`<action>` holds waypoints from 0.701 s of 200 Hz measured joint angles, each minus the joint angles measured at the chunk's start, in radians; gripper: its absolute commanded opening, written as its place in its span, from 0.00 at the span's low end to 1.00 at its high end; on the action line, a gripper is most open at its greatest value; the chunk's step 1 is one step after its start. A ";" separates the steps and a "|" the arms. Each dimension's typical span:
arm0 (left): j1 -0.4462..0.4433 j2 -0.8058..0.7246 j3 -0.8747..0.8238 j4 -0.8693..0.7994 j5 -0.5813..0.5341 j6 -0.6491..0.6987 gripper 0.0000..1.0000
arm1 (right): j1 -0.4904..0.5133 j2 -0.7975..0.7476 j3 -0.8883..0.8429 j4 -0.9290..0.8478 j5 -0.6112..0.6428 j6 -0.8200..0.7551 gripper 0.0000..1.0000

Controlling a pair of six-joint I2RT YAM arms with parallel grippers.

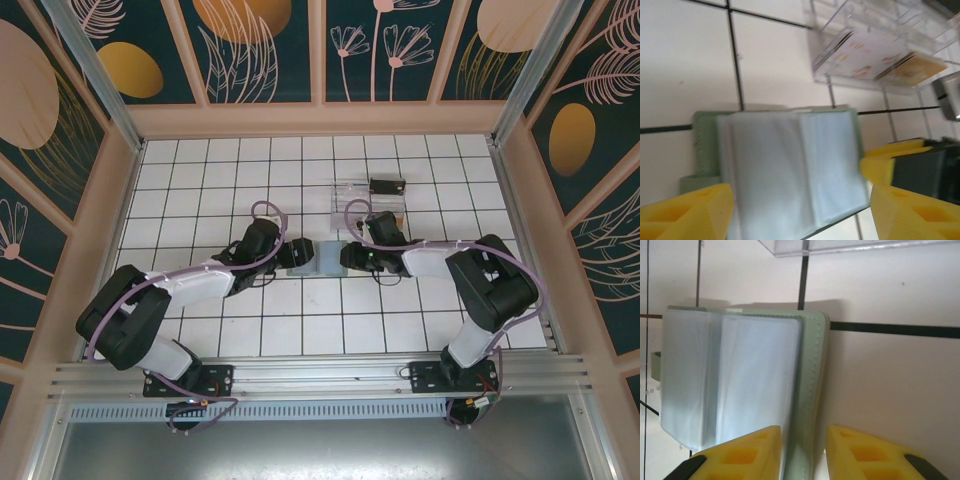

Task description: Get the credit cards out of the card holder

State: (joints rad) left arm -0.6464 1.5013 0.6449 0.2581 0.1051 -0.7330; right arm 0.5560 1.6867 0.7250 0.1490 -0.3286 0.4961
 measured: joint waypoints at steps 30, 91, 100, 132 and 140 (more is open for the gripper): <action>0.000 0.027 -0.002 -0.009 -0.007 0.007 0.72 | 0.008 0.018 0.019 -0.017 0.021 -0.015 0.23; 0.003 0.068 -0.002 -0.008 0.012 0.010 0.70 | 0.013 0.018 0.026 -0.027 0.039 -0.019 0.22; 0.003 0.070 -0.002 -0.008 0.021 0.010 0.69 | 0.013 0.018 0.026 -0.027 0.039 -0.019 0.22; 0.003 0.070 -0.002 0.019 0.055 0.011 0.68 | 0.014 0.018 0.026 -0.027 0.040 -0.019 0.22; 0.003 0.070 -0.002 0.027 0.064 0.010 0.68 | 0.014 0.018 0.026 -0.027 0.040 -0.019 0.22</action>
State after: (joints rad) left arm -0.6430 1.5711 0.6430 0.2855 0.1696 -0.7227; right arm 0.5701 1.7050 0.7509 0.1219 -0.2890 0.4767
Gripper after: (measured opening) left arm 0.685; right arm 0.222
